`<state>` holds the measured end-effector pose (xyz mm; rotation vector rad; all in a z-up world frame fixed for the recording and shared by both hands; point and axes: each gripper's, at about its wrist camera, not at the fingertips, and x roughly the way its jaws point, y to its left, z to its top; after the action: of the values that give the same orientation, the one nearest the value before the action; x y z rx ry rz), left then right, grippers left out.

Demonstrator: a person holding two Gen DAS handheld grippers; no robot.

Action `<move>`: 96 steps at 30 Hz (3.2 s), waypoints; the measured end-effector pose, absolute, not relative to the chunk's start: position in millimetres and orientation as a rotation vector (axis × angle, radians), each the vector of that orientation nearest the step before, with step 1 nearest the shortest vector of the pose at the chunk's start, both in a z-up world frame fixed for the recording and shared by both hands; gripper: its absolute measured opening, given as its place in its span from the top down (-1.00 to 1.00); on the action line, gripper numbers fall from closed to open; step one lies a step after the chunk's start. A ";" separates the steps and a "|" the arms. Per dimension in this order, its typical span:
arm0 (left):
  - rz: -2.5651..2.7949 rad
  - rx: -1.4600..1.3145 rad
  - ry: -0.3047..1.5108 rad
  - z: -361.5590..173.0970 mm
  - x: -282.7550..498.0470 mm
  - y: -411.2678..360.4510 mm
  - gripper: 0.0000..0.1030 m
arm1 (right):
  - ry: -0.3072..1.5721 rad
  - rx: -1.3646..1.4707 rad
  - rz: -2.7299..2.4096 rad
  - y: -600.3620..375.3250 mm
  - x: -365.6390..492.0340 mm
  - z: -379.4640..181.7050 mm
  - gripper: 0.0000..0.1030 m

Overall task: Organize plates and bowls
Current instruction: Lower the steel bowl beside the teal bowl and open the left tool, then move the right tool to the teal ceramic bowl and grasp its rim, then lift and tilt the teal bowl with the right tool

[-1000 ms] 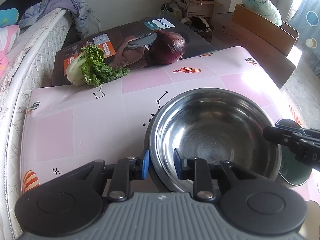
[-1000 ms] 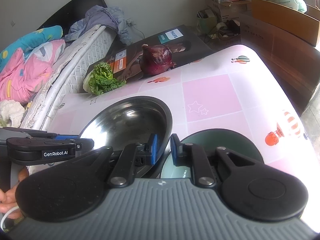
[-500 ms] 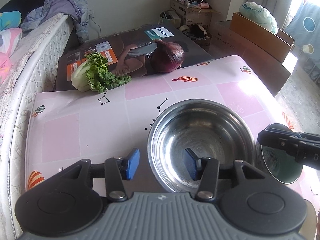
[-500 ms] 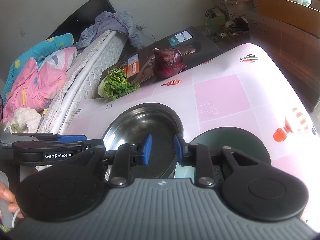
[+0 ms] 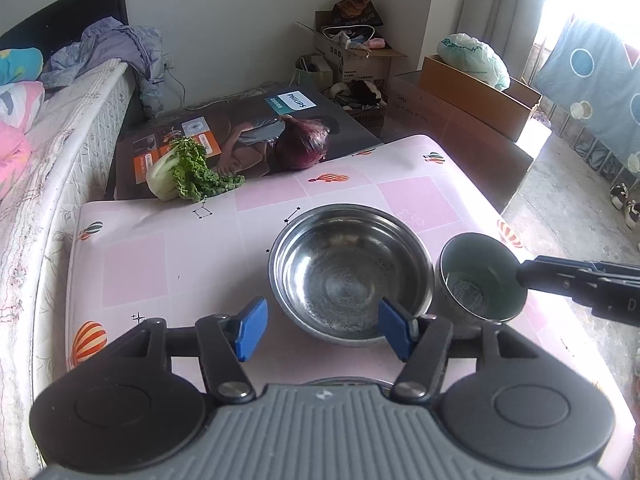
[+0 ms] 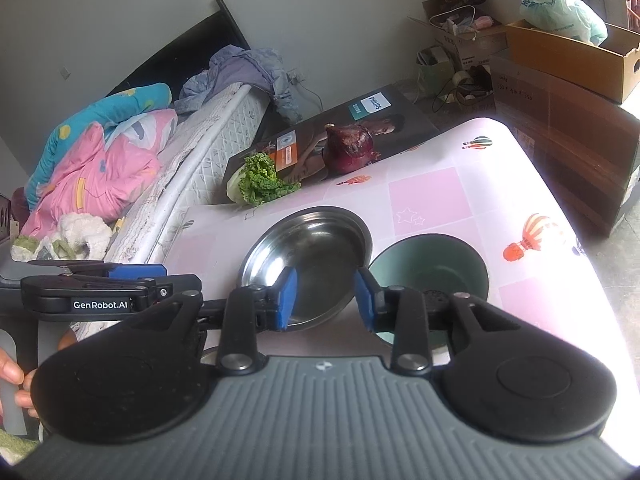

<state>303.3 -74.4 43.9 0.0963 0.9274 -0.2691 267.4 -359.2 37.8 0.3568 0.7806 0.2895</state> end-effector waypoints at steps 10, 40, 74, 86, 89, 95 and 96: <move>-0.349 0.108 0.915 55.9 253.0 -97.6 -0.40 | 0.751 0.348 0.243 -389.0 196.9 58.2 0.19; -0.416 0.120 0.956 32.2 237.5 -165.7 -0.44 | 0.756 0.462 0.177 -472.9 144.1 27.0 0.14; -0.425 -0.023 1.112 -36.4 331.6 -189.8 0.56 | 0.951 0.595 0.333 -476.2 317.2 -61.8 0.35; -0.427 -0.062 1.136 -44.9 344.4 -186.6 0.58 | 1.014 0.567 0.321 -466.1 351.6 -85.4 0.59; -0.435 -0.035 1.131 -42.7 341.5 -190.7 0.57 | 1.023 0.565 0.327 -466.5 348.6 -85.5 0.60; -0.478 -0.048 1.136 -40.1 335.9 -192.8 0.50 | 1.034 0.548 0.333 -467.4 337.1 -82.2 0.61; -0.499 -0.058 1.147 -40.1 335.0 -193.1 0.50 | 1.035 0.550 0.333 -468.4 336.0 -81.9 0.60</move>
<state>335.0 -193.1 -40.1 -0.0580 1.1465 -0.4994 336.0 -468.4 -81.9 0.5503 1.0346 0.3329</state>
